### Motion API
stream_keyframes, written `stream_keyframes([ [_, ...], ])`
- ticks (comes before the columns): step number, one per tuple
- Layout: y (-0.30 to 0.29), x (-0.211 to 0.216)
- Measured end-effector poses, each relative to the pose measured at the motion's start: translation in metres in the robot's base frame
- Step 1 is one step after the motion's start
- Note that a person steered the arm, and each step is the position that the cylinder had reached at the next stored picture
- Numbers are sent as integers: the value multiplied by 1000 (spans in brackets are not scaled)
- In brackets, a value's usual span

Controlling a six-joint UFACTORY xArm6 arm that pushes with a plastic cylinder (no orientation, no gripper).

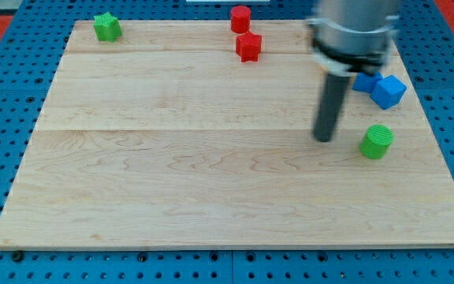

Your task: Slide the blue cube closer to the yellow heart and yellow hexagon

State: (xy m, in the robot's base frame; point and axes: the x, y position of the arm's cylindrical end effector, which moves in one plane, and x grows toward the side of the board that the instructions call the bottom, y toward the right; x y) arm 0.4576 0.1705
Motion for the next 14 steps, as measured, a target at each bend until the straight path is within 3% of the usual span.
stream_keyframes([
  [1, 98, -8],
  [2, 146, -42],
  [3, 147, -81],
  [4, 97, -110],
  [5, 22, -113],
  [6, -5, -99],
  [8, 56, -98],
  [11, 46, -18],
  [12, 73, -18],
  [13, 126, -43],
  [14, 142, -88],
])
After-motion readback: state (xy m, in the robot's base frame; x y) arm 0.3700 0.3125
